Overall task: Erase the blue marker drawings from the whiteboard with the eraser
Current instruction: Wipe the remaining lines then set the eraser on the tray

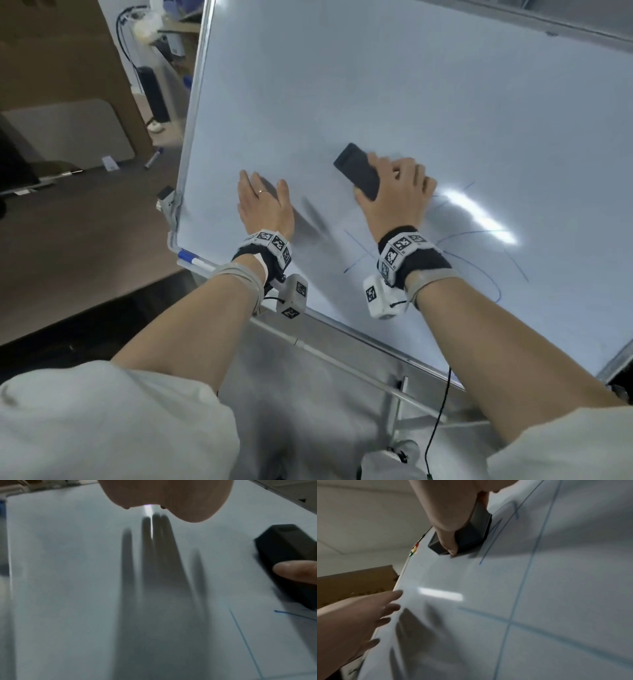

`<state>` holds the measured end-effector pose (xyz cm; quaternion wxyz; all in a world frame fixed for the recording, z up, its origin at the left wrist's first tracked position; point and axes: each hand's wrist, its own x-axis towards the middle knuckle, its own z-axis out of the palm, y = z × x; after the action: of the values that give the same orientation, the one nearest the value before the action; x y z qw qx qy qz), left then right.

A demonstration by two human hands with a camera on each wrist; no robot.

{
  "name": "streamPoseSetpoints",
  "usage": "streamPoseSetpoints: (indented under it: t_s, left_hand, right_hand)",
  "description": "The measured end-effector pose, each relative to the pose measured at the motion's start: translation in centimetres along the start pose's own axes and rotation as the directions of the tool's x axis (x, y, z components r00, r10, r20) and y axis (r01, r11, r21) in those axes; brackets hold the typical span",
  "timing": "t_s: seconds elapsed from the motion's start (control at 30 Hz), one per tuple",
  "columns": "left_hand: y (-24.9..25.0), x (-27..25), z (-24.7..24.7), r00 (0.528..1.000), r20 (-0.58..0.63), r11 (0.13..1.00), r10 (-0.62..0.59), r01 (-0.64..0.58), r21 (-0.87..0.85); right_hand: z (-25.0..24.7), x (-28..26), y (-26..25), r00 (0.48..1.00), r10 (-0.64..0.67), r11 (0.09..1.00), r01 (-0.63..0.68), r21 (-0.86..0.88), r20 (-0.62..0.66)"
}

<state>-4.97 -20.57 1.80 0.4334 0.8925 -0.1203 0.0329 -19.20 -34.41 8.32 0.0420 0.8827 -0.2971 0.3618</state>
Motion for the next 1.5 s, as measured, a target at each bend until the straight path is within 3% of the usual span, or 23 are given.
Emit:
streamPoseSetpoints:
  t_s: [0.07, 0.13, 0.23, 0.3, 0.4, 0.47, 0.53, 0.63, 0.73, 0.77, 0.9, 0.97, 1.03, 1.1, 1.13, 1.2, 1.33, 1.4, 1.5]
  left_hand:
    - [0.8, -0.5, 0.6, 1.000, 0.007, 1.000, 0.021, -0.021, 0.006]
    - [1.4, -1.3, 1.3, 0.999, 0.004, 0.999, 0.041, -0.041, 0.009]
    - [1.7, -2.3, 2.4, 0.999, -0.011, 0.998, 0.052, -0.052, 0.021]
    - [1.7, -2.6, 2.7, 0.998, -0.022, 0.998, 0.052, -0.052, 0.034]
    - [2.2, -2.8, 2.8, 0.999, -0.022, 0.999, 0.033, -0.032, 0.036]
    - [2.7, -3.2, 2.9, 0.999, -0.035, 0.999, 0.030, -0.028, 0.042]
    - [3.1, -3.7, 3.2, 0.998, -0.034, 0.998, 0.048, -0.046, 0.052]
    - [3.1, -4.1, 3.9, 0.998, -0.029, 0.997, 0.060, -0.058, 0.054]
    - [3.0, -4.2, 4.0, 0.997, -0.035, 0.997, 0.068, -0.066, 0.049]
    - [3.0, -4.2, 3.9, 0.996, -0.036, 0.996, 0.076, -0.075, 0.043]
    - [2.8, -4.3, 3.7, 0.997, -0.033, 0.997, 0.074, -0.074, 0.017]
    - [2.7, -3.9, 3.5, 0.997, -0.013, 0.998, 0.070, -0.070, 0.004]
    - [2.4, -3.4, 3.3, 0.997, -0.003, 0.997, 0.076, -0.076, -0.002]
    - [2.2, -3.2, 3.0, 0.996, -0.001, 0.996, 0.088, -0.088, 0.002]
    - [2.1, -3.3, 2.9, 0.995, 0.006, 0.995, 0.098, -0.098, 0.006]
    - [1.6, -3.5, 2.9, 0.993, 0.005, 0.992, 0.118, -0.118, 0.037]
    - [0.0, -4.3, 3.0, 0.998, 0.018, 0.995, 0.062, -0.063, 0.080]
    - [-0.2, -4.5, 3.1, 0.998, 0.024, 0.996, 0.054, -0.055, 0.067]
    - [-0.6, -4.4, 3.3, 0.999, 0.005, 0.997, 0.054, -0.054, 0.061]
  right_hand:
    - [-0.6, 0.3, 1.5, 0.995, 0.075, 0.997, -0.074, 0.014, -0.066]
    - [-0.4, -1.4, 2.0, 0.996, 0.069, 0.997, -0.068, 0.025, -0.049]
    - [0.7, -5.5, 2.5, 0.983, -0.160, 0.987, 0.158, 0.023, 0.087]
    - [0.4, -5.8, 3.1, 0.963, -0.229, 0.973, 0.232, -0.012, 0.140]
    - [-1.7, -2.5, 4.8, 1.000, 0.005, 0.999, -0.006, -0.045, -0.021]
    - [-3.2, -0.3, 6.2, 0.974, 0.183, 0.982, -0.188, -0.026, -0.131]
    - [-3.4, 0.2, 6.5, 0.959, 0.247, 0.968, -0.250, -0.005, -0.137]
    - [-1.7, -2.9, 4.8, 0.996, 0.094, 0.995, -0.094, 0.013, -0.005]
    - [-0.1, -6.4, 3.8, 0.973, -0.166, 0.986, 0.166, 0.011, 0.158]
    - [-0.4, -6.1, 3.9, 0.975, -0.153, 0.988, 0.152, 0.019, 0.159]
    - [-2.2, -1.9, 4.8, 0.993, 0.111, 0.992, -0.110, 0.064, -0.025]
    - [-2.3, -1.5, 4.5, 0.993, 0.108, 0.993, -0.106, 0.055, -0.041]
    - [-1.5, -3.1, 3.6, 0.999, 0.022, 0.998, -0.024, 0.051, 0.041]
    - [0.1, -5.8, 3.0, 0.967, -0.178, 0.984, 0.170, 0.056, 0.184]
    - [0.7, -7.0, 2.8, 0.921, -0.284, 0.959, 0.278, 0.058, 0.268]
    - [0.8, -6.9, 3.1, 0.858, -0.374, 0.922, 0.384, 0.042, 0.353]
    - [-1.0, -3.7, 3.9, 0.983, -0.129, 0.991, 0.125, 0.036, 0.133]
    - [-1.2, -3.4, 3.9, 0.995, -0.086, 0.996, 0.084, 0.043, 0.057]
    - [0.0, -5.9, 2.9, 0.973, -0.174, 0.984, 0.167, 0.053, 0.152]
